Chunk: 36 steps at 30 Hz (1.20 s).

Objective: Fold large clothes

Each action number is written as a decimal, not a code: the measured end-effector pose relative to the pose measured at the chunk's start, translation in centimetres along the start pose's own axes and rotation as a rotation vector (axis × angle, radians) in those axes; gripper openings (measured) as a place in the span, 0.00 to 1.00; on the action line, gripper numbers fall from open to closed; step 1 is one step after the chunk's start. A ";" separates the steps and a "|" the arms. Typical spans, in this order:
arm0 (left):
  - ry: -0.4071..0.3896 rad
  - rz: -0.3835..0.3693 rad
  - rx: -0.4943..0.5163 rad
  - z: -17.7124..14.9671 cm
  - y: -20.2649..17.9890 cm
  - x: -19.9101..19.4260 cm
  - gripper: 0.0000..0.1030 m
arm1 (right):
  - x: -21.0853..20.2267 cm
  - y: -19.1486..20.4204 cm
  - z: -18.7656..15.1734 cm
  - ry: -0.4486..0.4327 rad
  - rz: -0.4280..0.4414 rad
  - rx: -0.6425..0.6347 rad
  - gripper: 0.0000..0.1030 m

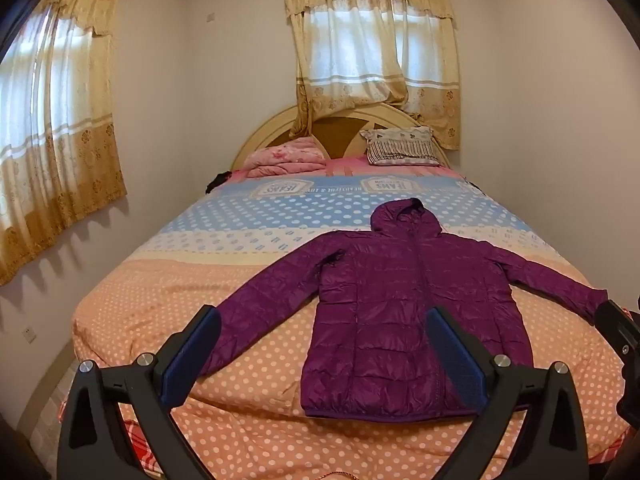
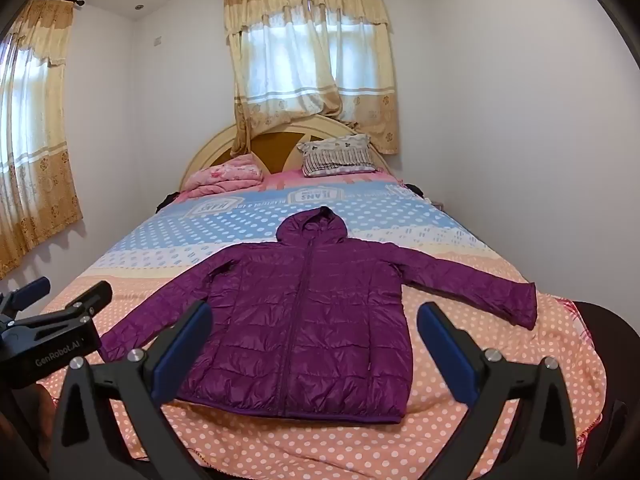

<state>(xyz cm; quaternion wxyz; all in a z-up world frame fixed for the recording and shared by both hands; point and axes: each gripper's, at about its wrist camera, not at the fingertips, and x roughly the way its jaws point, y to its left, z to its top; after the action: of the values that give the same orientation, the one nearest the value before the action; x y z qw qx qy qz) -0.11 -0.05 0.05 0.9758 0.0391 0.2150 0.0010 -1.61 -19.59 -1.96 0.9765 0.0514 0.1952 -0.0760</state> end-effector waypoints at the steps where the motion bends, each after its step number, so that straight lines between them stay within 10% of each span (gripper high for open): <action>1: -0.007 0.009 0.001 0.0 0.0 -0.1 0.99 | 0.0 0.0 0.0 -0.008 0.005 0.000 1.00; 36: 0.040 -0.012 -0.022 -0.5 0.2 1.1 0.99 | 1.2 0.1 -0.8 0.046 0.023 0.005 1.00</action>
<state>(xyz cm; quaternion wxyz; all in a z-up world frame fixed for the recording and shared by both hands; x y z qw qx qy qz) 0.70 0.26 -0.87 0.9717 0.0271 0.2346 -0.0017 -0.76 -19.51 -3.17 0.9724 0.0578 0.2169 -0.0640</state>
